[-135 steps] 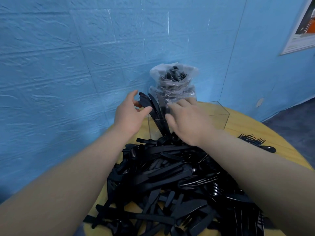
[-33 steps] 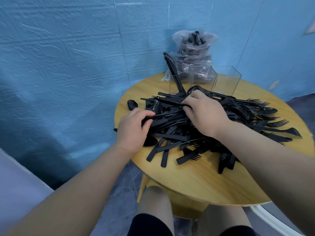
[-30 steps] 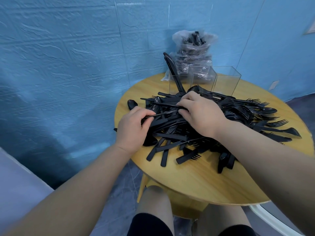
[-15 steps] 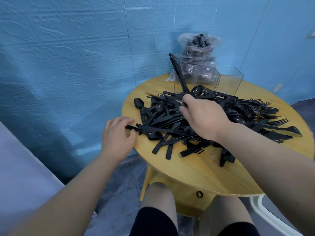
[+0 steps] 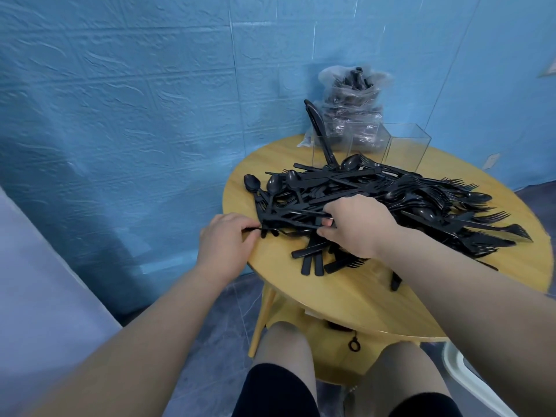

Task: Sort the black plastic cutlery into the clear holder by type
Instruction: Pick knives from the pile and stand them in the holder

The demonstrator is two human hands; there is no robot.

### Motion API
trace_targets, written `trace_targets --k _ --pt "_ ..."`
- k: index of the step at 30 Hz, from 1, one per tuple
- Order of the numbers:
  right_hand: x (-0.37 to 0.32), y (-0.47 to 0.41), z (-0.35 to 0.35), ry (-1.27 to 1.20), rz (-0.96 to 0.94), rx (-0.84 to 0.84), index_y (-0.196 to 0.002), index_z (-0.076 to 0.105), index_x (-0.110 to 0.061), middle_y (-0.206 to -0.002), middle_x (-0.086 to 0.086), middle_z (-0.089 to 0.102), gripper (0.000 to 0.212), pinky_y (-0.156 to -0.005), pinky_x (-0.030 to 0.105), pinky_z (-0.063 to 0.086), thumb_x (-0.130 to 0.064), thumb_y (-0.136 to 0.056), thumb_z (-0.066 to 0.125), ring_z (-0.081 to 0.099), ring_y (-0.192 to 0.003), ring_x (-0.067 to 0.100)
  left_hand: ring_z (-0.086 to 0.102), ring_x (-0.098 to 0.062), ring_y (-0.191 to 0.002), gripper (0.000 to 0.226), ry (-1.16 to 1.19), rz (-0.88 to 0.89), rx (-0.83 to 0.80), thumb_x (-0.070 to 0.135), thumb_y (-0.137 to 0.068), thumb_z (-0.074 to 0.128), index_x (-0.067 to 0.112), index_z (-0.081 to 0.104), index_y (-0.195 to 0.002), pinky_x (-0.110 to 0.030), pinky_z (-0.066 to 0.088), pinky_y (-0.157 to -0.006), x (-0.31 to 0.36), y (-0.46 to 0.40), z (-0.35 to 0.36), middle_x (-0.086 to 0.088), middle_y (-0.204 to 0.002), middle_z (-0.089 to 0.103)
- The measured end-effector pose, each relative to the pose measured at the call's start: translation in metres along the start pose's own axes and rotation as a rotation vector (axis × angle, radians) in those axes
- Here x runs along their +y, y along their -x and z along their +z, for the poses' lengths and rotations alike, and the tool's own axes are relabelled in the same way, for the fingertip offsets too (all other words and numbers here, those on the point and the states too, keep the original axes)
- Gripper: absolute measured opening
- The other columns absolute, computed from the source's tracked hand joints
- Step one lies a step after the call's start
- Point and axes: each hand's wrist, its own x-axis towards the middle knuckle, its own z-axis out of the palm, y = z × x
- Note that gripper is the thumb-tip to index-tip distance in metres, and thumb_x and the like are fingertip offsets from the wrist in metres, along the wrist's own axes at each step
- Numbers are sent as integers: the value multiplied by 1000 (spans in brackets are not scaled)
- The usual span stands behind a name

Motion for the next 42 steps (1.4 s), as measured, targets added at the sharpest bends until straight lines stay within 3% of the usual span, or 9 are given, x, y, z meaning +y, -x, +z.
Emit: trace_targets --k 8,14,17,22,31,38,42 --pt "18 5 -10 -253 87 207 -86 56 -21 -66 -21 44 21 -60 26 37 -41 -92 56 46 -63 6 47 -16 -114 23 -2 79 -23 38 -92 58 31 71 -110 -41 37 -98 16 4 4 10 -111 65" --pt "37 13 -23 -441 209 310 -83 58 -19 -70 -10 53 22 -54 24 36 -40 -88 61 50 -65 10 45 -12 -115 33 -10 81 -45 49 -89 56 33 64 -118 -39 37 -100 29 1 5 13 -117 59" --pt "44 16 -25 -455 244 328 -84 56 -19 -68 -13 49 20 -53 24 33 -37 -89 62 47 -63 7 45 -14 -117 33 -34 114 -19 44 -92 54 31 63 -120 -38 37 -100 36 -9 5 10 -121 59" --pt "49 18 -19 -404 259 348 -86 55 -16 -78 -10 54 17 -66 27 35 -32 -91 59 52 -78 17 42 -20 -123 37 -179 106 -90 42 -95 50 29 58 -129 -38 37 -101 47 -30 11 4 -130 55" --pt "55 11 -10 -381 254 332 -75 44 -20 -73 -10 52 24 -65 28 35 -33 -92 56 53 -77 21 39 -21 -126 40 -215 80 -85 44 -96 47 27 56 -131 -38 36 -103 47 -42 19 3 -132 52" --pt "54 8 -9 -390 267 346 -73 42 -22 -81 -6 59 26 -68 30 42 -32 -91 57 56 -80 21 41 -20 -123 30 -184 84 -48 40 -93 55 27 61 -120 -37 37 -102 50 -48 16 4 -128 54" --pt "56 8 -13 -391 277 359 -74 45 -22 -85 -4 62 23 -70 32 46 -32 -91 57 57 -82 21 50 -16 -107 15 -61 52 -25 34 -91 59 31 60 -106 -36 44 -90 58 -56 5 7 -108 62"
